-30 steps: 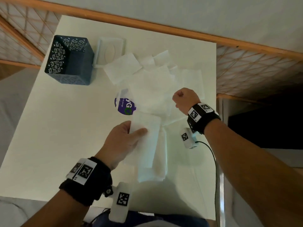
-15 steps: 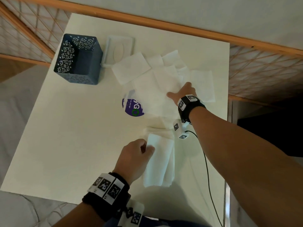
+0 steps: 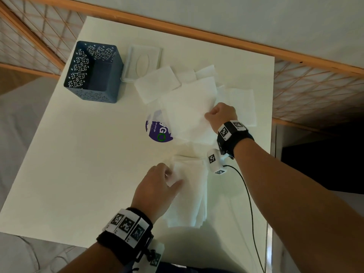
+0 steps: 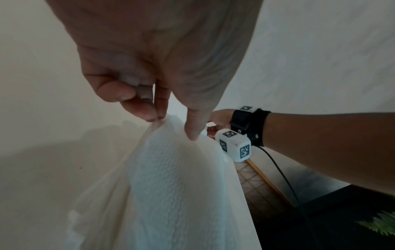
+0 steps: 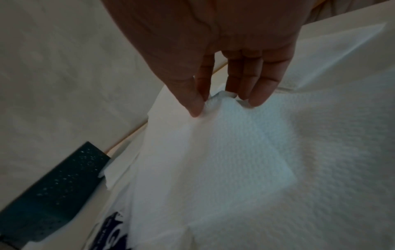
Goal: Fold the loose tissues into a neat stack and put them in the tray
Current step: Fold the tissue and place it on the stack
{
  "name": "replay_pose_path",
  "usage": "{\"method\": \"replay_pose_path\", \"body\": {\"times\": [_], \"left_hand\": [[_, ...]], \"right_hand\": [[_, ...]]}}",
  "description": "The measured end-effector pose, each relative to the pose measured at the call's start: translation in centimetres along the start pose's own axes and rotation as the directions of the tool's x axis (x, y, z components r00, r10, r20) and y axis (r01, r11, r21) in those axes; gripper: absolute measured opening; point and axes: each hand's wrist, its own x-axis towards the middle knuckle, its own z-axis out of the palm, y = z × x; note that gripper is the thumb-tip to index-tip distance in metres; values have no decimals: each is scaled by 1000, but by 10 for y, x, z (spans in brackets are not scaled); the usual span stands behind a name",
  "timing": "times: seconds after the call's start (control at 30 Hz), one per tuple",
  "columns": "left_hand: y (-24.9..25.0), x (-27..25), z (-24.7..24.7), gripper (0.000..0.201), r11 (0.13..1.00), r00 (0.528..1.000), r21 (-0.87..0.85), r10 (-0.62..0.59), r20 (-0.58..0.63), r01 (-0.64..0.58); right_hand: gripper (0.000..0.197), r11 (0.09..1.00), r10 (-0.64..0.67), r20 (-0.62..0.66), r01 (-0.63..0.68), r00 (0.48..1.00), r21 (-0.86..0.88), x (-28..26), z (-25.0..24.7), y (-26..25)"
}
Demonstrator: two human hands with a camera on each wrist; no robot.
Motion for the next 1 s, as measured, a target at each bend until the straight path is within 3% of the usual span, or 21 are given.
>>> {"method": "replay_pose_path", "body": {"times": [0.13,0.3,0.53,0.63,0.73,0.8,0.83,0.9,1.0], "left_hand": [[6,3,-10,43,996,996,-90,-8,-90,0],[21,29,-25,33,985,975,-151,53,-217,-87],[74,65,-37,32,908,893,-132,349,-282,-397],[93,75,-38,50,853,843,-85,487,-228,-515],[106,78,-38,81,797,796,-32,599,-84,-603],[110,77,-36,103,780,780,-17,625,10,-625],[111,77,-35,111,785,784,-8,620,30,-620],[110,76,-32,114,793,793,16,609,11,-610],[108,75,-32,88,794,790,15,607,-89,-608]], "right_hand": [[14,986,-87,-32,91,996,141,-12,-17,2],[16,954,-104,-37,110,994,279,-24,-38,2],[21,777,-58,62,6,996,630,-51,-59,-6],[23,679,-119,158,-36,980,733,-64,-66,-9],[30,580,-212,213,-53,954,813,-73,-71,-8],[33,494,-274,231,-70,934,866,-81,-75,-11],[25,467,-288,240,-83,927,880,-84,-77,-13],[18,449,-284,273,-125,919,885,-89,-81,-18],[27,450,-254,295,-157,921,879,-94,-83,-24]]}}
